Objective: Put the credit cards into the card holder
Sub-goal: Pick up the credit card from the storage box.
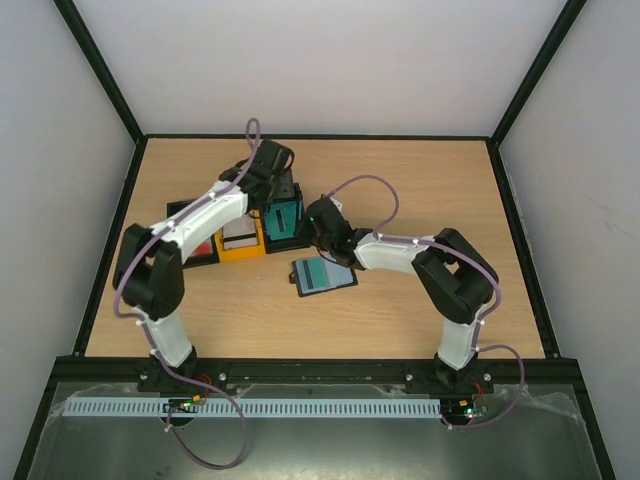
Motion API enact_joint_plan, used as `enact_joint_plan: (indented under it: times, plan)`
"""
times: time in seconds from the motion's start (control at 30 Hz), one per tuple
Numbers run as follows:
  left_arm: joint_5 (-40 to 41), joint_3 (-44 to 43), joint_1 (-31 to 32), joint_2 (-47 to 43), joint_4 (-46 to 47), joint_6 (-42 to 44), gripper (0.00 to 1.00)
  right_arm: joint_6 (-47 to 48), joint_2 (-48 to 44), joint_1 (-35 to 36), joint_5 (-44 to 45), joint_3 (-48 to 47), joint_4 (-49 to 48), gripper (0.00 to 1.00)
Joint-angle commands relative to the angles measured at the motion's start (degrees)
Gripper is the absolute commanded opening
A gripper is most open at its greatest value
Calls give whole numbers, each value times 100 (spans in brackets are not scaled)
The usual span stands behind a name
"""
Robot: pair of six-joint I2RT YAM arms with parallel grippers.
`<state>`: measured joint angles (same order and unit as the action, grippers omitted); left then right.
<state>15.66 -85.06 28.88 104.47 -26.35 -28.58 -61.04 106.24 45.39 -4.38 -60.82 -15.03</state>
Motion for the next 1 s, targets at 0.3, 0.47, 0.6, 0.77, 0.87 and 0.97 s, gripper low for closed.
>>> enact_joint_plan:
  times: [0.3,0.47,0.6,0.77,0.87,0.97]
  plan:
    - [-1204,1862,-47,-2544,1352,-413,79,1303,-2128,-325,174,583,612,2]
    - [-2347,2470,-70,-3347,1957,-764,100,1480,-3308,-565,-796,1364,117,2]
    - [-3431,2975,-85,-3760,2810,-1349,100,1430,-4148,-593,-1529,1743,-213,2]
    - [-4829,3642,-63,-4051,4413,-2546,100,1183,-4841,-597,-2448,2035,-609,2]
    - [-5019,3833,10,-4138,4879,-3089,100,1004,-5118,-593,-2829,2142,-860,2]
    - [-5183,3865,195,-4113,5332,-3466,92,903,-5327,-595,-2881,2212,-880,2]
